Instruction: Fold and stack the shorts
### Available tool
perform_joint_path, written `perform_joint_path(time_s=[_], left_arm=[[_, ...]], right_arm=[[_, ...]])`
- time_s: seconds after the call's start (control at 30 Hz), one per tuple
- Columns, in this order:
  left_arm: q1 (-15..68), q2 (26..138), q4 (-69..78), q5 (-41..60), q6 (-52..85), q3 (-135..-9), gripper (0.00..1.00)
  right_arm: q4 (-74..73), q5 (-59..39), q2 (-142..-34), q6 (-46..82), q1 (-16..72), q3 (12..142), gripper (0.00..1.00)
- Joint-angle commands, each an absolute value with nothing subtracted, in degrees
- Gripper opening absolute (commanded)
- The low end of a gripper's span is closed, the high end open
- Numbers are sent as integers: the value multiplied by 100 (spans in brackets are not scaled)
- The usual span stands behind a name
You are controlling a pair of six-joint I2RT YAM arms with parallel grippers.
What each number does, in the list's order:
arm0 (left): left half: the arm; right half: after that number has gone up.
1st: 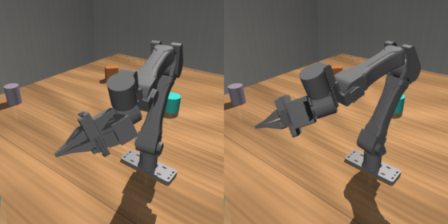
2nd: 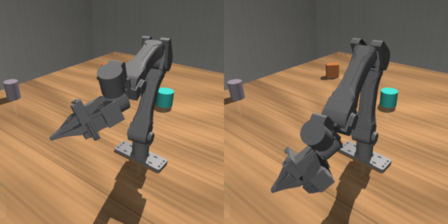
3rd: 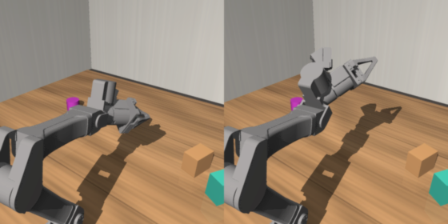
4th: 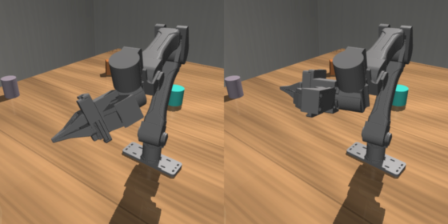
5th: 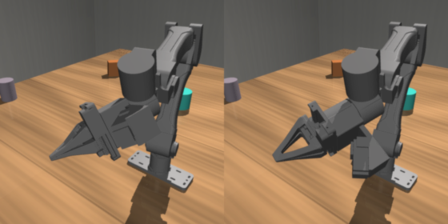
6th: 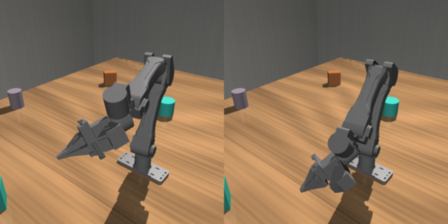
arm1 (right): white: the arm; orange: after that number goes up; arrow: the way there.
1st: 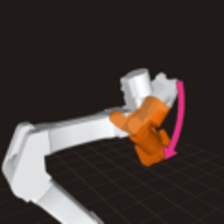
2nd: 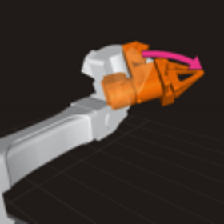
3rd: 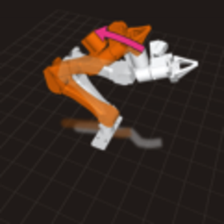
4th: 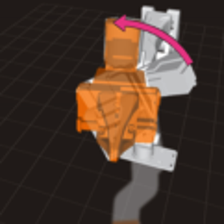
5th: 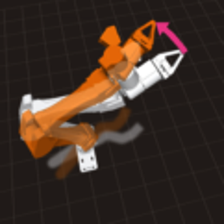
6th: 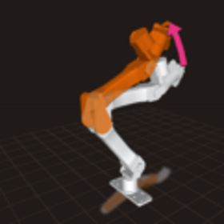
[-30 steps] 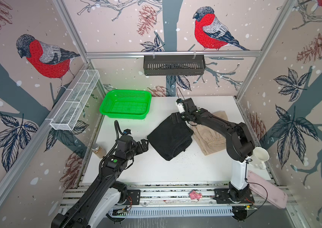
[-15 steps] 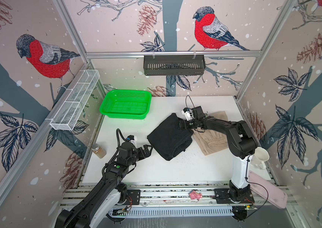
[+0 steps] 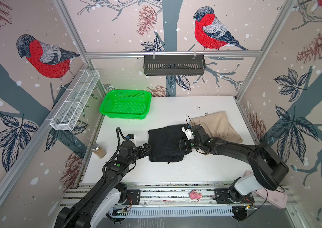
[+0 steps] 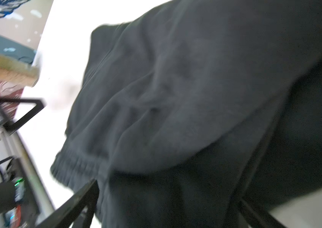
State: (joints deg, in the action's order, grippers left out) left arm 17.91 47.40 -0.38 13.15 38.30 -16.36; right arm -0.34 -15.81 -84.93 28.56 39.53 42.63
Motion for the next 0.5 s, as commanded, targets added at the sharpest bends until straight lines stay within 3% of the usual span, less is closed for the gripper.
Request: perform_joint_path(time_s=[0.0,0.27,0.47], left_arm=[[1784,5118,461,1176,3576,-1802,98],[1711,5793,146,666,3111,-2350,98],[1494,6501,786,1325,3026,-2434,98]], right_arm=[[907,-443,-8042,3142,3796,4318,98],[1362,-738,-7792,2738,3146,4633,99],[840,-1259,-7793,3198,3199,4202,100]])
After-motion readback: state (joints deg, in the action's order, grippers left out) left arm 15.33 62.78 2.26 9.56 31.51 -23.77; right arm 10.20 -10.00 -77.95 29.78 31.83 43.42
